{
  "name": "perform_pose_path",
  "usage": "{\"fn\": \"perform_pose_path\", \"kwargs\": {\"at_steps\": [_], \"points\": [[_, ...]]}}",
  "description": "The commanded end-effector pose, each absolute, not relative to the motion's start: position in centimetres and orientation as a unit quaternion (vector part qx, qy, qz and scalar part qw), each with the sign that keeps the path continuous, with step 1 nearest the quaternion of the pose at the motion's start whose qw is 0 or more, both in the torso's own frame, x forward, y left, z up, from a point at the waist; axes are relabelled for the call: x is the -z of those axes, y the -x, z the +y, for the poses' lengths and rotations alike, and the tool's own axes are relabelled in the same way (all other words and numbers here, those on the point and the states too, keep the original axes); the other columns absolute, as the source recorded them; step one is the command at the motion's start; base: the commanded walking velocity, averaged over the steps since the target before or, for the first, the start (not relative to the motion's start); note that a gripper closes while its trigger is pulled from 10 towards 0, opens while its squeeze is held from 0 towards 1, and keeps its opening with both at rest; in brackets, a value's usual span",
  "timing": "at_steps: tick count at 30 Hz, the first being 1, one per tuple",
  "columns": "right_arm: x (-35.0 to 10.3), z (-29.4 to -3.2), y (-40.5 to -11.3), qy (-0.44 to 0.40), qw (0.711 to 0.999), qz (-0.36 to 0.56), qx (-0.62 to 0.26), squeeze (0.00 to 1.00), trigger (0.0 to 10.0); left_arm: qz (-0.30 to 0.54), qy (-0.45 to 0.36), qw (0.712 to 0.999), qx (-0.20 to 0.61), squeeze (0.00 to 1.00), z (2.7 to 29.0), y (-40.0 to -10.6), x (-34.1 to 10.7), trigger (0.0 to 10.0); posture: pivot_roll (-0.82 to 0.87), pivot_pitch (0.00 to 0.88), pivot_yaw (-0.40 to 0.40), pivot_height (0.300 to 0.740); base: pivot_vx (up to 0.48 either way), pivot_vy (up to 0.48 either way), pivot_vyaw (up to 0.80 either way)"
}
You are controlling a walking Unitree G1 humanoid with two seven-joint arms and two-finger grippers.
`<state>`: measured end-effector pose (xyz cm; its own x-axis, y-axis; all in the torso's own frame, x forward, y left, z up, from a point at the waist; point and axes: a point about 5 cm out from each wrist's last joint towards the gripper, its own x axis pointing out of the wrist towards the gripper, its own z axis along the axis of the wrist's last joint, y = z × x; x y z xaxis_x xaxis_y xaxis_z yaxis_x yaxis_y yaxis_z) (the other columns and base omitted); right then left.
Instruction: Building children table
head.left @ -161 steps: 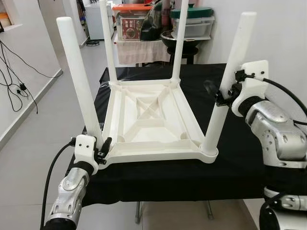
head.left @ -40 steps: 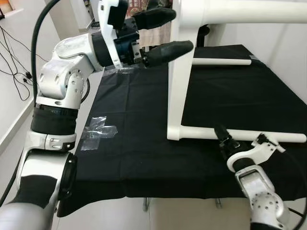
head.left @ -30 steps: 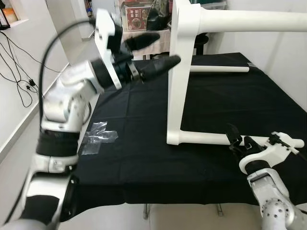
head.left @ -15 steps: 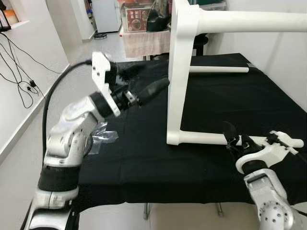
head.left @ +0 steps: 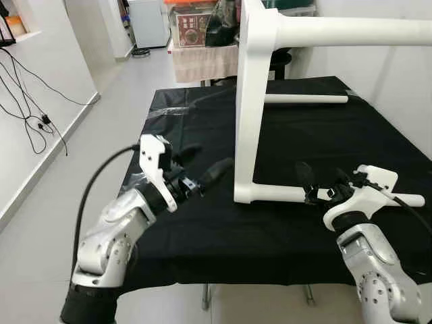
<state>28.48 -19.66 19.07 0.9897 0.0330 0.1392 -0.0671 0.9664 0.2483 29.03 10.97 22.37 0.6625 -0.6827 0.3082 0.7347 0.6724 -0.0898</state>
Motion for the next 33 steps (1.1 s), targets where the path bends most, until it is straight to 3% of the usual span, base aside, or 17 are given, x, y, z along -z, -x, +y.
{"fn": "perform_pose_path", "kwargs": {"at_steps": [1, 7, 8, 13, 29, 33], "points": [[-18.5, -18.9, -29.1, -0.087, 0.994, -0.059, -0.022, 0.0, 10.0, -0.109, 0.102, 0.914, 0.377, 0.0, 10.9, -28.7, -21.4, 10.0, -0.11, 0.0, 0.026, 0.74, 0.0, 0.0, 0.0], [-17.6, -17.8, -29.9, -0.056, 0.997, -0.046, -0.026, 0.0, 10.0, -0.085, 0.111, 0.933, 0.332, 0.0, 11.3, -28.2, -19.6, 10.0, -0.1, 0.002, 0.017, 0.74, 0.0, 0.0, 0.0], [-17.1, -17.1, -30.3, -0.038, 0.998, -0.038, -0.027, 0.0, 10.0, -0.074, 0.119, 0.949, 0.281, 0.0, 12.2, -28.0, -18.4, 10.0, -0.09, 0.002, 0.012, 0.74, 0.0, 0.0, 0.0], [-16.5, -16.0, -30.6, -0.012, 0.999, -0.03, -0.041, 0.0, 10.0, -0.053, 0.134, 0.969, 0.202, 0.0, 13.4, -27.8, -16.4, 10.0, -0.09, 0.005, -0.001, 0.74, 0.0, -0.372, 0.0], [-15.8, -15.5, -31.4, -0.016, 0.999, -0.03, -0.043, 0.0, 10.0, -0.035, 0.124, 0.969, 0.212, 0.0, 12.5, -28.1, -15.5, 10.0, -0.08, 0.0, 0.004, 0.74, 0.0, -0.475, 0.0], [-15.6, -15.5, -31.5, -0.019, 0.999, -0.027, -0.043, 0.0, 10.0, -0.035, 0.129, 0.969, 0.207, 0.0, 12.5, -28.2, -15.4, 10.0, -0.08, 0.0, -0.003, 0.74, 0.0, 0.0, 0.0]]}}
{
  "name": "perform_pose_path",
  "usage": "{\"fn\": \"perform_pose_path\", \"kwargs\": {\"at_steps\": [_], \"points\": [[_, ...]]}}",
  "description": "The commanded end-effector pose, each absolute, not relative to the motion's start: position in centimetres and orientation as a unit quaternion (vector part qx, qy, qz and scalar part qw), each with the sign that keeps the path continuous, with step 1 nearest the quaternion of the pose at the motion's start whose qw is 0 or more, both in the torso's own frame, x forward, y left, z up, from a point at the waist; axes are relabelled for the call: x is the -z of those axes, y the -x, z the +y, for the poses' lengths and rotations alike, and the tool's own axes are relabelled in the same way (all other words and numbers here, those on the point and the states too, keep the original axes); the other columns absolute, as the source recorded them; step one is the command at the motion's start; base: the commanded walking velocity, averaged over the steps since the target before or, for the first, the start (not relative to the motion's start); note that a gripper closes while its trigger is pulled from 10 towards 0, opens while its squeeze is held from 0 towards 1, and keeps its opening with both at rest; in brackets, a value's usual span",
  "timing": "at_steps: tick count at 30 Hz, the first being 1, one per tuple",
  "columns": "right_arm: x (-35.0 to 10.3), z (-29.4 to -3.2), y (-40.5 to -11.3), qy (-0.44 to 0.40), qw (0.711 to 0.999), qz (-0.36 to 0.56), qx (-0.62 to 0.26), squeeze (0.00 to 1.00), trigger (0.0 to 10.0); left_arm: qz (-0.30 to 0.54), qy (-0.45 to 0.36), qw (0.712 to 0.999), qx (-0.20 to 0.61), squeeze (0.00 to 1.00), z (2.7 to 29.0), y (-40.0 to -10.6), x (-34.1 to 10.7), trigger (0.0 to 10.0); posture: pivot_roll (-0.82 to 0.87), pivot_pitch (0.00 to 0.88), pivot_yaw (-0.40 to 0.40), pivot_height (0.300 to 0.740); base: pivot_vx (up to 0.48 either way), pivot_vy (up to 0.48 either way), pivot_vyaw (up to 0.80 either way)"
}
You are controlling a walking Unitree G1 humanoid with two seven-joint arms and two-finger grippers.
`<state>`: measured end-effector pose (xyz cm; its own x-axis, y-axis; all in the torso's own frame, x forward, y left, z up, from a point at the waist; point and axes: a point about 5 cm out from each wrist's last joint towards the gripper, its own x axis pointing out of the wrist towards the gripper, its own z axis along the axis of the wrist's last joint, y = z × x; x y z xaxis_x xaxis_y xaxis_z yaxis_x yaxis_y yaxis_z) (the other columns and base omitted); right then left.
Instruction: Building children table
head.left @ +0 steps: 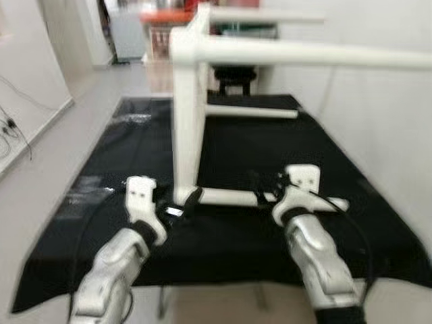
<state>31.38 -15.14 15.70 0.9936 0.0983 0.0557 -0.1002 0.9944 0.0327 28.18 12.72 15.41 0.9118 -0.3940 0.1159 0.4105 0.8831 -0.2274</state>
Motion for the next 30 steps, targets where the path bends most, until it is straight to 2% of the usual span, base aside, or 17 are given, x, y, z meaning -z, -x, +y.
{"fn": "perform_pose_path", "kwargs": {"at_steps": [1, 22, 27, 30], "points": [[-15.5, -15.5, -31.5, -0.019, 0.999, -0.027, -0.044, 0.0, 10.0, -0.036, 0.132, 0.969, 0.204, 0.0, 12.6, -28.2, -15.4, 10.0, -0.08, 0.0, -0.003, 0.74, 0.0, 0.0, 0.0], [-14.4, -16.3, -31.8, -0.026, 0.999, -0.007, -0.028, 0.0, 10.0, -0.018, 0.084, 0.979, 0.185, 0.0, 13.3, -28.4, -14.3, 10.0, -0.09, 0.0, 0.011, 0.74, 0.0, 0.0, 0.0], [-14.3, -16.1, -31.8, -0.033, 0.999, -0.005, -0.035, 0.0, 10.0, -0.013, 0.066, 0.979, 0.191, 0.0, 13.2, -28.5, -14.1, 10.0, -0.09, 0.0, 0.015, 0.74, 0.0, 0.0, -0.8], [-14.2, -16.0, -31.9, -0.028, 0.999, -0.001, -0.035, 0.0, 10.0, -0.012, 0.061, 0.979, 0.194, 0.0, 13.1, -28.5, -14.1, 10.0, -0.09, 0.0, 0.016, 0.74, 0.0, 0.0, 0.0]]}}
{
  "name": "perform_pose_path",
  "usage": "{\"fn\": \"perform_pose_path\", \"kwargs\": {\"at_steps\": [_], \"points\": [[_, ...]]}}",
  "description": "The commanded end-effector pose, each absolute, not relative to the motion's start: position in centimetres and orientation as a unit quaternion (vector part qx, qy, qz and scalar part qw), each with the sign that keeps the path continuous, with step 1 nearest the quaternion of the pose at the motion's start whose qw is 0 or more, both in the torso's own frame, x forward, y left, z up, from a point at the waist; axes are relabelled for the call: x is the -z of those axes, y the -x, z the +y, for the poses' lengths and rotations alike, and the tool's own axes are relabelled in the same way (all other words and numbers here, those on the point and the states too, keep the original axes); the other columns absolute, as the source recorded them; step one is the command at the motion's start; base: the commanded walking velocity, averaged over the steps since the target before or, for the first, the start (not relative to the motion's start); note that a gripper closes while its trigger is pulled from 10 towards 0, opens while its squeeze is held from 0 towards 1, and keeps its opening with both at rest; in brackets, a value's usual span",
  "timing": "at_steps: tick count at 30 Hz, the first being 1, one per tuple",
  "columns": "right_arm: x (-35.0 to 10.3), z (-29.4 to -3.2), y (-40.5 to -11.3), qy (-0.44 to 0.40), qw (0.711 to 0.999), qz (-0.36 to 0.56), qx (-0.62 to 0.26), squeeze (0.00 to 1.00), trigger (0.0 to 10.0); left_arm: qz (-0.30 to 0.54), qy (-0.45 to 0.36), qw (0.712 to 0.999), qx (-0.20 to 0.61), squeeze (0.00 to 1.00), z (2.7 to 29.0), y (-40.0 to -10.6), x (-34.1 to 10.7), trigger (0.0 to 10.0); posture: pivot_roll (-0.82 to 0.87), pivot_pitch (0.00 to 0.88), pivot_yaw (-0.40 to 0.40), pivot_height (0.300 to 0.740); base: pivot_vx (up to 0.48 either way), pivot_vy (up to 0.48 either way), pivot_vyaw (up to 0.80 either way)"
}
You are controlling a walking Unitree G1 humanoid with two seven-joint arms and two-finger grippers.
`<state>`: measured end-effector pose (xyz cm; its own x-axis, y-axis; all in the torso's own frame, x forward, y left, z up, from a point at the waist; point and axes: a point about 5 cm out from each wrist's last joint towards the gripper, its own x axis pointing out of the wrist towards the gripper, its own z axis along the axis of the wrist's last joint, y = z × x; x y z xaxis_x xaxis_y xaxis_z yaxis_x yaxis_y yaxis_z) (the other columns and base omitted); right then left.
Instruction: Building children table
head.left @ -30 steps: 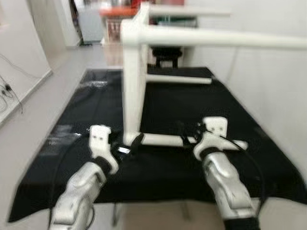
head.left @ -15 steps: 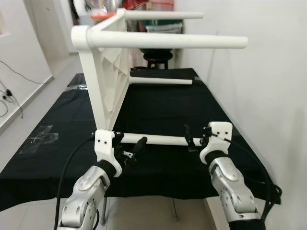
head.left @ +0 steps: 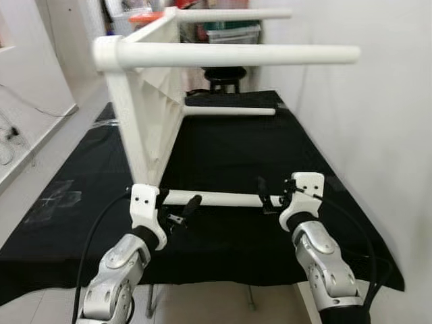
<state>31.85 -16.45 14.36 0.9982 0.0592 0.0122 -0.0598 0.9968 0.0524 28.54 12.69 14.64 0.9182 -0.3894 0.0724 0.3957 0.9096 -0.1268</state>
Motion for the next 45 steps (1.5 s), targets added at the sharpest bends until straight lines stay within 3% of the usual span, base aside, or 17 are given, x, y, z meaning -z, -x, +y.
{"fn": "perform_pose_path", "kwargs": {"at_steps": [1, 20, 26, 45], "points": [[-14.2, -16.02, -31.94, -0.026, 0.999, 0.001, -0.035, 0.0, 10.0, -0.011, 0.061, 0.979, 0.194, 0.0, 13.14, -28.54, -14.08, 10.0, -0.09, 0.0, 0.016, 0.74, 0.0, 0.0, 0.0], [-14.36, -15.57, -32.1, -0.037, 0.998, -0.004, -0.055, 0.0, 10.0, -0.015, 0.057, 0.979, 0.196, 0.0, 13.17, -28.58, -14.2, 10.0, -0.07, 0.0, 0.015, 0.74, 0.0, 0.0, 0.0], [-14.17, -15.55, -32.19, -0.037, 0.998, 0.007, -0.055, 0.0, 10.0, -0.015, 0.057, 0.978, 0.199, 0.0, 13.15, -28.58, -14.24, 10.0, -0.08, 0.0, 0.016, 0.74, 0.259, 0.0, -0.48], [-14.31, -15.35, -32.19, -0.045, 0.996, 0.001, -0.073, 0.0, 10.0, -0.022, 0.033, 0.981, 0.191, 0.0, 13.2, -28.58, -14.46, 10.0, -0.07, 0.0, 0.016, 0.74, 0.177, 0.0, 0.13]]}}
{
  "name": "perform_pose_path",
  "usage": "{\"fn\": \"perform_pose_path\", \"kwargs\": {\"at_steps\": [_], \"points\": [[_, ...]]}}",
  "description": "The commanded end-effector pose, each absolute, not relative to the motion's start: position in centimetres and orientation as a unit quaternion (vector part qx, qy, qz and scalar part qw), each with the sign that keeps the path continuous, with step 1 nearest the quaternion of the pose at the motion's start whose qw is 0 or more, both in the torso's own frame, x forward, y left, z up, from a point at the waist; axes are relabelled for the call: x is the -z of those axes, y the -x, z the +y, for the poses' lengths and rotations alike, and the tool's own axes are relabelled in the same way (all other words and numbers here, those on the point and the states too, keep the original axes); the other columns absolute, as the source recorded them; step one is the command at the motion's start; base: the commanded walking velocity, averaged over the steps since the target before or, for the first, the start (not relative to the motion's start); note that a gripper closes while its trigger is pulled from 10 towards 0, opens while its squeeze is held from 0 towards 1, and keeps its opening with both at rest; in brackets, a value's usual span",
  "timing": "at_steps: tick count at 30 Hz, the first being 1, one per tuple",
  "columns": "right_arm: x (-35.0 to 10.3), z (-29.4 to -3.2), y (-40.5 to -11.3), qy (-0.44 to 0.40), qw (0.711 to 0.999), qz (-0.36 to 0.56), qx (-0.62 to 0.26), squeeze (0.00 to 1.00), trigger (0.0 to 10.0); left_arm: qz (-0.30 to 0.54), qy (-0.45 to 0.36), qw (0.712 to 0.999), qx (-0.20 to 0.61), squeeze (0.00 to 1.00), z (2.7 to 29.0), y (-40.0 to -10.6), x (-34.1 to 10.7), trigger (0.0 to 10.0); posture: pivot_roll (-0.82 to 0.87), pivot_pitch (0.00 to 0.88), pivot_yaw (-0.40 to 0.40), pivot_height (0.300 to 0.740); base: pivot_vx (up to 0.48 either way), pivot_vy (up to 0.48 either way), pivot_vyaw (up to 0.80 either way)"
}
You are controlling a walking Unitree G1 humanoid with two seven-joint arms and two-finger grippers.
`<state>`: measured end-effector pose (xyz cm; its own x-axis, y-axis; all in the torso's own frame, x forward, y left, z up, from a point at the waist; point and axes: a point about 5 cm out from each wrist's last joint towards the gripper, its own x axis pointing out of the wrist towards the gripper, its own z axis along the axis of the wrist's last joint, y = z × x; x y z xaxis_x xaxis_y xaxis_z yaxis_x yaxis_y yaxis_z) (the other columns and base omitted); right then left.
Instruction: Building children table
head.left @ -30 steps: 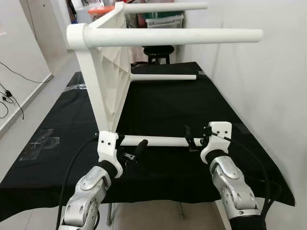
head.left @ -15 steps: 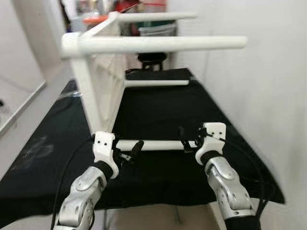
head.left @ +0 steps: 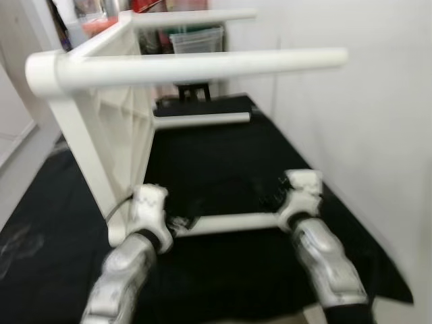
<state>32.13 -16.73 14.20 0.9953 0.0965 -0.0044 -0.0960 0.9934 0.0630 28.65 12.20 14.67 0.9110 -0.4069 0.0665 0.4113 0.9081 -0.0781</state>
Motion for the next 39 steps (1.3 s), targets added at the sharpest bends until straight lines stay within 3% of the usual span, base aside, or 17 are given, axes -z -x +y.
{"fn": "perform_pose_path", "kwargs": {"at_steps": [1, 12, 19, 20, 24, 25, 27, 31, 34, 36, 37, 39], "points": [[-14.3, -15.4, -32.2, -0.046, 0.996, 0.0, -0.072, 0.0, 10.0, -0.023, 0.032, 0.981, 0.19, 0.0, 13.2, -28.6, -14.5, 10.0, -0.07, 0.0, 0.016, 0.74, 0.0, 0.0, 0.0], [-14.7, -15.7, -32.1, -0.027, 0.997, -0.008, -0.074, 0.0, 10.0, -0.004, 0.023, 0.99, 0.14, 0.0, 14.3, -28.4, -14.0, 10.0, -0.07, 0.0, 0.02, 0.74, 0.0, 0.0, 0.0], [-16.6, -17.3, -32.0, -0.007, 0.996, -0.042, -0.073, 0.0, 10.0, 0.001, 0.066, 0.99, 0.128, 0.0, 15.5, -28.5, -13.6, 10.0, -0.08, 0.0, 0.02, 0.74, 0.0, 0.0, 0.0], [-17.8, -17.9, -32.0, 0.003, 0.996, -0.06, -0.07, 0.0, 10.0, 0.003, 0.078, 0.988, 0.13, 0.0, 15.7, -28.7, -13.5, 0.0, -0.08, 0.0, 0.021, 0.74, 0.0, 0.0, 0.0], [-19.0, -18.6, -32.0, 0.015, 0.995, -0.078, -0.068, 0.0, 10.0, 0.004, 0.088, 0.988, 0.129, 0.0, 15.9, -28.9, -13.5, 0.0, -0.09, 0.0, 0.021, 0.74, 0.0, 0.0, 0.0], [-22.6, -20.4, -30.8, 0.101, 0.983, -0.14, -0.066, 0.0, 10.0, 0.005, 0.096, 0.989, 0.113, 0.0, 17.0, -29.5, -13.4, 0.0, -0.09, 0.0, 0.01, 0.74, 0.0, 0.0, 0.0], [-24.4, -21.1, -29.5, 0.166, 0.967, -0.176, -0.076, 0.0, 10.0, 0.009, 0.101, 0.99, 0.097, 0.0, 17.9, -29.8, -13.1, 0.0, -0.09, 0.0, 0.01, 0.74, 0.0, 0.0, 0.0], [-25.5, -20.9, -27.7, 0.227, 0.943, -0.202, -0.137, 0.0, 10.0, 0.013, 0.117, 0.989, 0.085, 0.0, 18.6, -30.0, -12.8, 0.0, -0.1, 0.0, 0.006, 0.74, 0.0, 0.0, 0.0], [-27.7, -20.8, -25.7, 0.295, 0.904, -0.238, -0.199, 0.0, 10.0, 0.014, 0.117, 0.989, 0.089, 0.0, 18.9, -30.1, -12.7, 0.0, -0.11, 0.0, 0.022, 0.74, 0.0, 0.0, 0.0], [-28.7, -21.0, -25.2, 0.319, 0.891, -0.252, -0.202, 0.0, 10.0, 0.015, 0.118, 0.989, 0.09, 0.0, 18.9, -30.1, -12.6, 0.0, -0.11, 0.0, 0.025, 0.74, 0.0, 0.0, 0.0], [-30.6, -21.3, -25.0, 0.362, 0.871, -0.276, -0.183, 0.0, 10.0, 0.017, 0.119, 0.988, 0.093, 0.0, 18.8, -30.3, -12.6, 0.0, -0.12, 0.0, 0.032, 0.74, 0.0, 0.0, 0.0], [-30.9, -21.3, -24.9, 0.369, 0.868, -0.28, -0.179, 0.0, 10.0, 0.017, 0.119, 0.988, 0.094, 0.0, 18.8, -30.3, -12.5, 0.0, -0.12, 0.0, 0.032, 0.74, 0.0, 0.0, 0.0]]}}
